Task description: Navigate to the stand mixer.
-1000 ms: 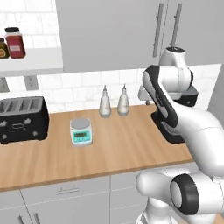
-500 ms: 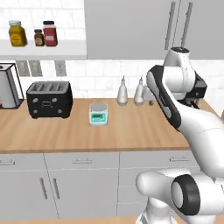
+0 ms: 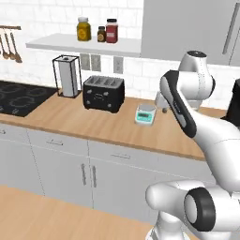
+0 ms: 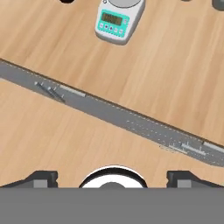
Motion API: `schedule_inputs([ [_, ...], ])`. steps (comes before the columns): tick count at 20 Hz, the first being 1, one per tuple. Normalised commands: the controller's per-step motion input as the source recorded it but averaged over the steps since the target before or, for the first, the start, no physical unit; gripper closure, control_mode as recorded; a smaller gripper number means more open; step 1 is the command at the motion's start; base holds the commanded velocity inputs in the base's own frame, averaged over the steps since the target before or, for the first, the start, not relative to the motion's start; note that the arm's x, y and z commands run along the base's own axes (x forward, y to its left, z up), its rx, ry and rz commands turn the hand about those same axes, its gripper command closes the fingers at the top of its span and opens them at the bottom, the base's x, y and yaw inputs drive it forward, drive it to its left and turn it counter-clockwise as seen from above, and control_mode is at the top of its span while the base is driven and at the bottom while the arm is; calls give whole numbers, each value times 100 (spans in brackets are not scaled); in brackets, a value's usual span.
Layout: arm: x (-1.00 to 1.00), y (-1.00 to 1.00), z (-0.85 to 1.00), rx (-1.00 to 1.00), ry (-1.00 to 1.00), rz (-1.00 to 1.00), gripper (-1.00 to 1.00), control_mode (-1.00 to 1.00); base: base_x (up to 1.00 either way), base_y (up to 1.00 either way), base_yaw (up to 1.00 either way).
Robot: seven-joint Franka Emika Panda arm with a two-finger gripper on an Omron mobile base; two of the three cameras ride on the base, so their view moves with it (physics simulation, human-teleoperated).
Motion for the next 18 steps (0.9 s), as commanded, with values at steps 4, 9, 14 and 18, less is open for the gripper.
schedule_inputs([
  [4,0,0,0,0,0,0,-100,100,-7,0,61],
  [9,0,0,0,0,0,0,-100,100,0,0,60],
  [14,0,0,0,0,0,0,-100,100,0,0,59],
  [18,0,0,0,0,0,0,-100,100,19,0,54],
])
